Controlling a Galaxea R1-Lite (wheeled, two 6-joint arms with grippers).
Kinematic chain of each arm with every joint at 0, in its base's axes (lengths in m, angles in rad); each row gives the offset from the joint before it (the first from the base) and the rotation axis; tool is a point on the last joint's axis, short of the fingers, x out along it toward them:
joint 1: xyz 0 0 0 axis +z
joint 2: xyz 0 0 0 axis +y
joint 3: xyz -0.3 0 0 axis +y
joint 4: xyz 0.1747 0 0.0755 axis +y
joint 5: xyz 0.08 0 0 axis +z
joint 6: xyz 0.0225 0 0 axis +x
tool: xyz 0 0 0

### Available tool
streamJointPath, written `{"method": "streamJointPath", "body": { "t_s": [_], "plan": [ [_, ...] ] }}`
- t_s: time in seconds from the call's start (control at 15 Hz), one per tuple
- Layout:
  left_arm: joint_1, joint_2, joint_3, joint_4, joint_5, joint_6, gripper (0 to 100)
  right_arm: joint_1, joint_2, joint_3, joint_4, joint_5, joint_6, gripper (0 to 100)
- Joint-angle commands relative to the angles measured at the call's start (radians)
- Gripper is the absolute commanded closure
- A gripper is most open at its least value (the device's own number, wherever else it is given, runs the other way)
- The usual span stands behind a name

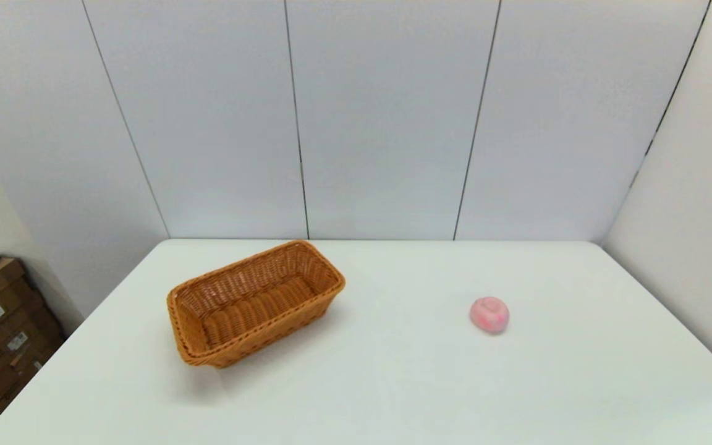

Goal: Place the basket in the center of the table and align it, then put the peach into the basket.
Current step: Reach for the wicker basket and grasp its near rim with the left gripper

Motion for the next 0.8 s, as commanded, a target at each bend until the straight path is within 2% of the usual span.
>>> {"method": "streamJointPath", "body": {
  "t_s": [0.07, 0.33, 0.53, 0.8],
  "plan": [
    [0.001, 0.274, -0.306, 0.129, -0.001, -0.052, 0, 0.000, 0.000, -0.002, 0.002, -0.001, -0.002, 0],
    [0.002, 0.791, -0.600, 0.099, 0.016, -0.252, 0, 0.000, 0.000, -0.002, 0.004, -0.001, -0.002, 0],
    [-0.011, 1.116, -0.732, 0.099, 0.090, -0.376, 0, 0.000, 0.000, -0.002, 0.004, -0.001, -0.004, 0],
    [-0.087, 1.527, -0.864, 0.108, 0.177, -0.582, 0, 0.000, 0.000, -0.002, 0.005, -0.001, -0.004, 0]
  ]
}}
